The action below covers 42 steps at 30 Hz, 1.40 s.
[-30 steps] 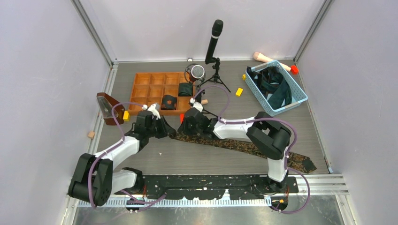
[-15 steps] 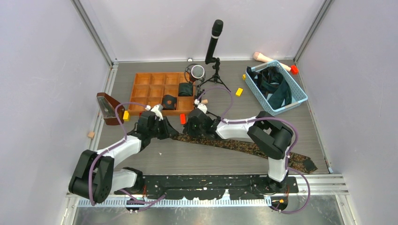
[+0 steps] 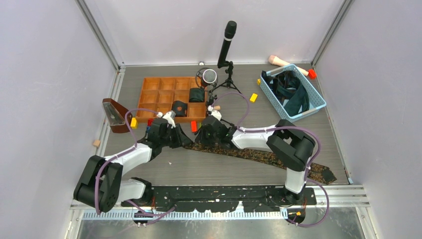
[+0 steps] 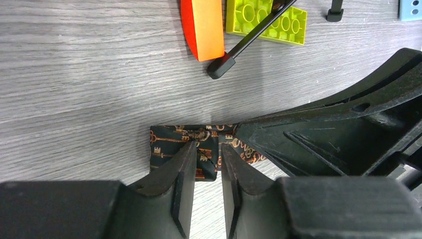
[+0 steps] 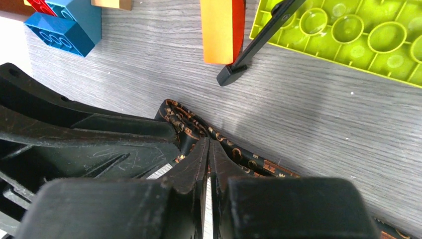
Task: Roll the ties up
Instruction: Roll the tie at the center of the board.
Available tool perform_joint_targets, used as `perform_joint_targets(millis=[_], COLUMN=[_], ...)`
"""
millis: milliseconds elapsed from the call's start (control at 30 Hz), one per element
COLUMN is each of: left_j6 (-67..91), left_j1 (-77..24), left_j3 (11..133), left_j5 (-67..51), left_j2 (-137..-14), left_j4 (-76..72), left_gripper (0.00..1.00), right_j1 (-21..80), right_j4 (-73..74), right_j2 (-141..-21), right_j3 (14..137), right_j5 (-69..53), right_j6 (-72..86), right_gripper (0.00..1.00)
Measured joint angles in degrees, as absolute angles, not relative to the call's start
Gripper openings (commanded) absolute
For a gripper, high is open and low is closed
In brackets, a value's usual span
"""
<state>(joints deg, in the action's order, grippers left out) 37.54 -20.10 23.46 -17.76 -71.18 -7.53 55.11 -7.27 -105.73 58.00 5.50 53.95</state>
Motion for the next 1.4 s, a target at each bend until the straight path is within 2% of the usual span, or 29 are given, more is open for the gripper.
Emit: perform_joint_targets(millis=[200,700,1400], left_j6=[38.15,38.33,38.13], left_j1=[-20.29,-20.32,-20.29], left_j3=[23.46,23.46,23.46], left_j5=[-17.5,-16.53,-14.66], left_j2=[-71.29,-71.29,-71.29], left_j4=[-7.51,-7.4,-6.59], left_gripper=[0.0,0.0,0.0], right_j1=[55.11,55.11,55.02], right_j4=[-8.32,-14.9,-14.52], right_j2=[-105.23,-107.15,-108.79], right_j3=[56.9,57.63,58.65], right_j5=[4.67,-2.61,-3.2], right_j6=[54.02,56.01,57.63], right_gripper=[0.05,0.01,0.0])
